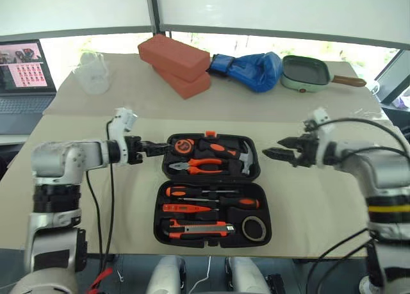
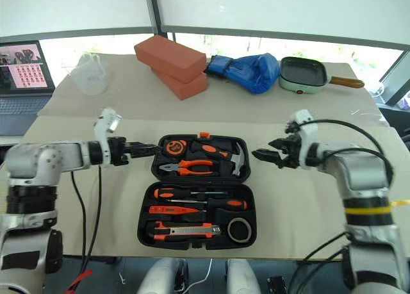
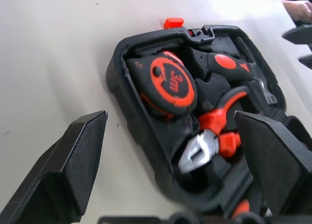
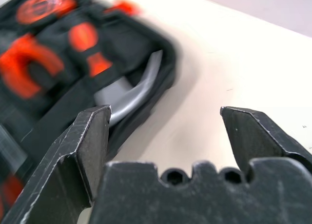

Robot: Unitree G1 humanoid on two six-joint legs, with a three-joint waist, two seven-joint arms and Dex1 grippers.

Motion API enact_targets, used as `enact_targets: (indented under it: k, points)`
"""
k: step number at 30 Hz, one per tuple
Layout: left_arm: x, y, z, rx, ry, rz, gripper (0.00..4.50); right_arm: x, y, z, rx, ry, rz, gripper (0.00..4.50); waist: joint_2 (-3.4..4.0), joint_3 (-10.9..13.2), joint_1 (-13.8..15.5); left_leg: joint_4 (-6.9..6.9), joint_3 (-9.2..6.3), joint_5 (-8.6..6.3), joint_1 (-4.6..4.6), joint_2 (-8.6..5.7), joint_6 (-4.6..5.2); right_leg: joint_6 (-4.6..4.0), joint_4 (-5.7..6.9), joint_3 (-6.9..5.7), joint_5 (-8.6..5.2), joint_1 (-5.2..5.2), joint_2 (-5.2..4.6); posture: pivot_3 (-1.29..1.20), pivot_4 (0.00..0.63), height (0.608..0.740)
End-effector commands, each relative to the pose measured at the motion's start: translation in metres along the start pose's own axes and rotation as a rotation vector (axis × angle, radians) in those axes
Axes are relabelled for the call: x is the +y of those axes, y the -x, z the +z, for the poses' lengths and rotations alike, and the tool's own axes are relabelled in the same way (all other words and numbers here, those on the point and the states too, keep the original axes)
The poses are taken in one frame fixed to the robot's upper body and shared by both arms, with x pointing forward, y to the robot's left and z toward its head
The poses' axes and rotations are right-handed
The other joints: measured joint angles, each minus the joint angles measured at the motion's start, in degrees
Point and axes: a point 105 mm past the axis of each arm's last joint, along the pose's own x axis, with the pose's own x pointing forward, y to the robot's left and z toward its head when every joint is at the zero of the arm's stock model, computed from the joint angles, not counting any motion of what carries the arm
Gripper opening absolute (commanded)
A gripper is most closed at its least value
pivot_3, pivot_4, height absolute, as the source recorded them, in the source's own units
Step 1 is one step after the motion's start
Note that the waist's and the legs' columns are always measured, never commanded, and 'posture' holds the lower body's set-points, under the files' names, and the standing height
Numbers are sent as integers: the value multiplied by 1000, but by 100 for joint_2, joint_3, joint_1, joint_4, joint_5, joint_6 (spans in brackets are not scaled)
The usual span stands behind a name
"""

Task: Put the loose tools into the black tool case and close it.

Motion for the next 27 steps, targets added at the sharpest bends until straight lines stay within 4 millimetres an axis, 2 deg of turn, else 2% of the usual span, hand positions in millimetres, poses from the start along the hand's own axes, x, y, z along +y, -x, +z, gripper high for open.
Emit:
enact_targets:
  k: [1,2,4,7,10,12,15,17,23,27]
  points:
    - [8,-3,8,-22,-7,39,4500,-7,-5,10,-17,-33,-39,3690,0,0,6,0,-1,0,-4,0,0,0,0,-2,0,-2,-1,0,150,738]
    - [8,-4,8,-20,-8,40,4500,-7,-7,11,-19,-39,-39,3583,0,0,6,0,-1,0,-7,0,0,0,0,-2,0,-4,-1,0,150,738]
    - [9,-6,6,-16,-6,38,4500,-6,-13,9,-7,-41,-41,2829,0,0,6,0,-1,-1,-10,3,1,1,1,-4,1,-3,-4,0,150,738]
    - [10,-7,3,-13,-2,40,3722,-5,-17,2,24,-40,-50,1714,0,0,16,0,-1,-1,-12,6,2,4,1,-5,2,-2,-6,0,150,738]
    - [12,-8,2,-12,-11,50,2439,-3,-17,-1,33,-38,-43,662,1,0,20,1,-3,-1,-11,5,2,5,1,-6,3,1,-6,0,150,738]
    - [12,-9,-1,-4,-11,55,1753,-1,-18,-2,36,-37,-37,79,0,0,15,1,-4,-2,-10,5,3,6,1,-6,4,3,-6,0,150,738]
    - [9,-13,-5,6,-10,43,567,0,-19,-3,48,-20,-34,0,1,-1,13,1,-5,-2,-8,5,3,6,0,-6,4,3,-6,0,150,738]
    - [8,-13,-6,7,-13,39,45,2,-20,-4,57,2,-30,0,3,-2,13,0,-5,-1,-4,5,2,6,0,-6,4,5,-5,0,150,738]
    - [7,-13,-8,13,-15,36,45,8,-18,7,26,23,-8,0,4,-2,11,0,-5,-1,-1,6,1,5,0,-4,4,5,-4,0,150,738]
    - [10,-12,-11,25,-29,61,0,7,-9,18,-4,26,-7,1045,4,-2,11,0,-5,-1,-1,6,1,5,0,-4,4,4,-5,0,150,738]
